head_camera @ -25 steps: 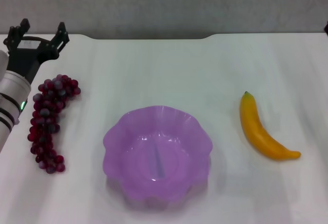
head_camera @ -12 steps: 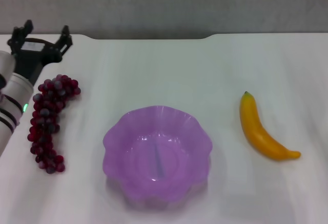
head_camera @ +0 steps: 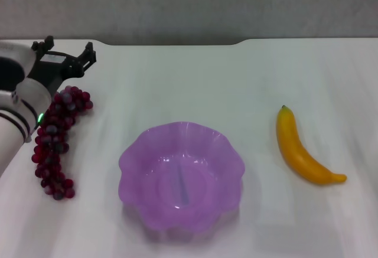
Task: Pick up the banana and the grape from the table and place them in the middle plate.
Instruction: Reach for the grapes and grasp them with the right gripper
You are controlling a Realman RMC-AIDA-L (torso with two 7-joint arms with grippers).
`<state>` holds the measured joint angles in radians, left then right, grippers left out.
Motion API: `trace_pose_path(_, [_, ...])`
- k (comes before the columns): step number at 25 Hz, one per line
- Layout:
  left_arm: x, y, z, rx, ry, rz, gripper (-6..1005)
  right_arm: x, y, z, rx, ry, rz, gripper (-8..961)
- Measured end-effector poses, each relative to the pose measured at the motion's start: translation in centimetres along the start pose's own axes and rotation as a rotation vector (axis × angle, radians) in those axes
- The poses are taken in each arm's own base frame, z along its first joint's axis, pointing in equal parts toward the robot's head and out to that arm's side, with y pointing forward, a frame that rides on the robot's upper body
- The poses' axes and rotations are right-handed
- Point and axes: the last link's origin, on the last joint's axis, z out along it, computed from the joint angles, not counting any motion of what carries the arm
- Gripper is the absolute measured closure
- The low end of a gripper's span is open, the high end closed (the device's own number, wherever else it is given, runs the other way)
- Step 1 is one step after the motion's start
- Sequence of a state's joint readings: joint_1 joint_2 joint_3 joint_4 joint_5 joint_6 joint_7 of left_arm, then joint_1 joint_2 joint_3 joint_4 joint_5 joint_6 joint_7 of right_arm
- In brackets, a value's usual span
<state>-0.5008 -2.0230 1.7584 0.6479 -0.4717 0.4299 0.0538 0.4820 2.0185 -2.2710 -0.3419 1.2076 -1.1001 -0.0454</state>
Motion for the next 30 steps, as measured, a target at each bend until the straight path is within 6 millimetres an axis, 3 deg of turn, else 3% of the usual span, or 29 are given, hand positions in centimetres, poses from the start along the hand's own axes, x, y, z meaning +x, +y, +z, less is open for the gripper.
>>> trace_pose_path(6, [1.6, 0.6, 0.2, -0.022, -0.098, 0.025, 109, 0.2, 0.1, -0.1, -0.008, 0.008, -0.001, 62])
trace_pose_path(13, [1.4, -1.1, 0.1, 0.002, -0.236, 0.038, 109, 0.6, 0.5, 0.0, -0.022, 0.042, 0.007, 61])
trace_pose_path(19, [0.4, -1.6, 0.1, 0.000, -0.332, 0.065, 109, 0.6, 0.8, 0.0, -0.031, 0.043, 0.007, 62])
trace_pose_path(30, [-3.8, -2.9, -0.4, 0.032, -0.490, 0.087, 116, 0.6, 0.9, 0.1, -0.034, 0.041, 0.010, 62])
